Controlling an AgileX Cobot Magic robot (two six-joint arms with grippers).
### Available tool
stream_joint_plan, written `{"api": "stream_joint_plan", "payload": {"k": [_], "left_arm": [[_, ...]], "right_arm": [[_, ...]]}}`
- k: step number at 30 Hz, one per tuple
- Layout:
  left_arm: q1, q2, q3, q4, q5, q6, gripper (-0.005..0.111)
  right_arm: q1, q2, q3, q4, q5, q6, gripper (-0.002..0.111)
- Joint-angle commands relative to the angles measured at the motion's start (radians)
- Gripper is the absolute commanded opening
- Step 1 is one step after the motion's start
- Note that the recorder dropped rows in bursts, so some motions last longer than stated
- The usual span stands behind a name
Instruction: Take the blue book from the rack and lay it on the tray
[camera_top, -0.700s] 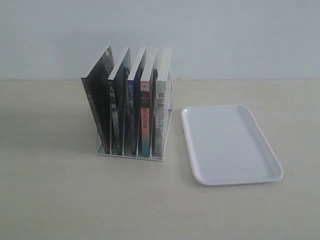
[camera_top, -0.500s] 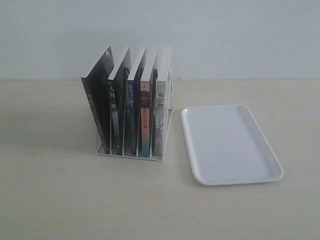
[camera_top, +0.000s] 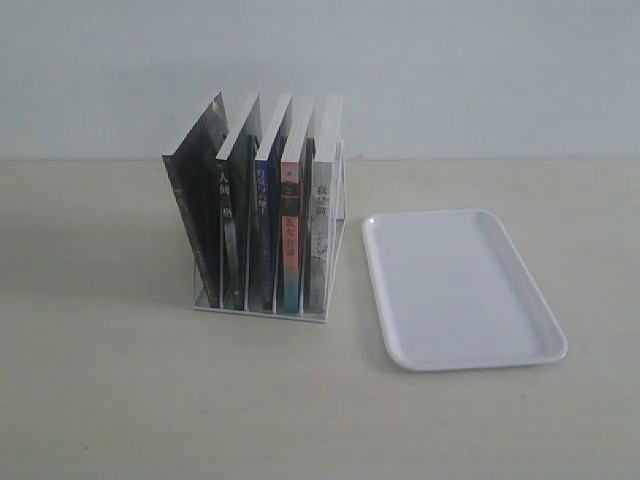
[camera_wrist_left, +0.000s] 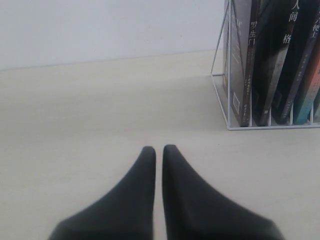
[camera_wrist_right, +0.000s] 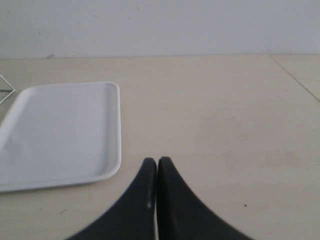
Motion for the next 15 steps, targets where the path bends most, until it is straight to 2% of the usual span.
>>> {"api": "stream_joint_plan", "payload": {"k": [1,8,14,15], "left_arm": [[0.000,-0.003,-0.003,0.001,-0.015,-0.007,0.005],[0.000,-0.003,-0.003,0.001,-0.015,-0.007,0.005],[0.000,-0.003,-0.003,0.001,-0.015,-0.007,0.005],[0.000,-0.003,-0.003,0.001,-0.015,-0.007,0.005]], "right_arm": [[0.003,-0.005,0.000,-0.050,-0.101,-0.021,0.000],[0.003,-0.005,0.000,-0.050,-0.318,-0.021,0.000],[0.003,-0.005,0.000,-0.050,-0.700,-0.018,0.000],[0.003,-0.005,-0.008,-0.050,-0.700,-0.018,0.000]]}}
